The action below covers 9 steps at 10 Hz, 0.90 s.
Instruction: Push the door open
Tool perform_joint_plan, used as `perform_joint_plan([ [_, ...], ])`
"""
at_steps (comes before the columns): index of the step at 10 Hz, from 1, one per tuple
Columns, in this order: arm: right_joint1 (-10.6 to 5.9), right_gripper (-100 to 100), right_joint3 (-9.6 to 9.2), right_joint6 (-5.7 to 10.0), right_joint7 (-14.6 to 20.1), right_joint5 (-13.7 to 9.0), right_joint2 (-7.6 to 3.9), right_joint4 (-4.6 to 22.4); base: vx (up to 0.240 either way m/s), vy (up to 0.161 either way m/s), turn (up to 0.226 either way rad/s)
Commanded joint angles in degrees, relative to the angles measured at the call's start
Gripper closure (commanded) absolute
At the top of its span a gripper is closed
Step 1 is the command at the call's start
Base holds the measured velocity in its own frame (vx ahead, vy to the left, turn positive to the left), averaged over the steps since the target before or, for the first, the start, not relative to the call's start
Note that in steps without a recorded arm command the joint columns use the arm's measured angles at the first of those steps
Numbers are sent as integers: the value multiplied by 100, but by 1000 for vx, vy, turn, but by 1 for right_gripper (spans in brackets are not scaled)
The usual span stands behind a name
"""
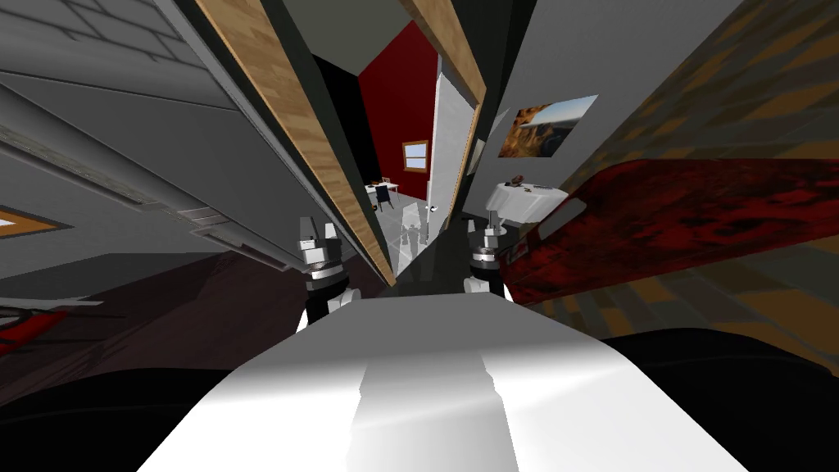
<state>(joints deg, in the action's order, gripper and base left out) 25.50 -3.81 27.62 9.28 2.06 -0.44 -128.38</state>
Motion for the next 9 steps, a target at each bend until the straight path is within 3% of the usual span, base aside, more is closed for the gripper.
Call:
perform_joint_plan([
  [1,-66,-100,-22,48,-3,5,-43,184,98,-63,55],
  [9,-401,-100,-105,226,-1,17,-227,1012,83,-61,48],
])
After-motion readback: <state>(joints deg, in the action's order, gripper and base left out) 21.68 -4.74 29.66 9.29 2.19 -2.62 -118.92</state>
